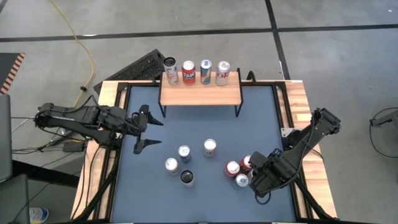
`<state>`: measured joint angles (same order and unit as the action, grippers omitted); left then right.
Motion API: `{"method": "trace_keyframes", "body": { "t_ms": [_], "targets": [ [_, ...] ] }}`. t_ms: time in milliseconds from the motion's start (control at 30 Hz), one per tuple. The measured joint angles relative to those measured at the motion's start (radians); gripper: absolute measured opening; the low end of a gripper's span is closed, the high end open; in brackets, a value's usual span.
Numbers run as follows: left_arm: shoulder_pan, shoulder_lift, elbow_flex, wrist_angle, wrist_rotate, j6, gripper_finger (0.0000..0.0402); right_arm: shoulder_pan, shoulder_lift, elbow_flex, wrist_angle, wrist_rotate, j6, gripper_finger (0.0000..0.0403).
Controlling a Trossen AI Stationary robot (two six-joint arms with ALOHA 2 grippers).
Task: Place canned beverage on shelf
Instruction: Put the right black soda can on the shelf
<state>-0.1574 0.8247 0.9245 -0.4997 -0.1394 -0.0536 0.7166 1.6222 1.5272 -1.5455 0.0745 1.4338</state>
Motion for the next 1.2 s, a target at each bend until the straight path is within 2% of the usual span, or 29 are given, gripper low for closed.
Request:
{"method": "trace_keyframes", "body": {
  "t_ms": [467,733,1200],
  "targets": [
    [0.0,0.026,0.0,-0.002,0.0,-0.001,0.0332,-0.007,-0.001,0.0,0.08,0.004,-0.035,0.0369],
    [0.0,0.027,0.0,-0.003,0.0,-0.002,0.0332,-0.007,-0.035,0.001,0.054,0.034,0.004,0.0369],
    [0.0,0.027,0.0,-0.011,0.001,-0.002,0.0332,-0.043,-0.031,-0.027,0.091,-0.001,-0.017,0.0369]
  ]
}}
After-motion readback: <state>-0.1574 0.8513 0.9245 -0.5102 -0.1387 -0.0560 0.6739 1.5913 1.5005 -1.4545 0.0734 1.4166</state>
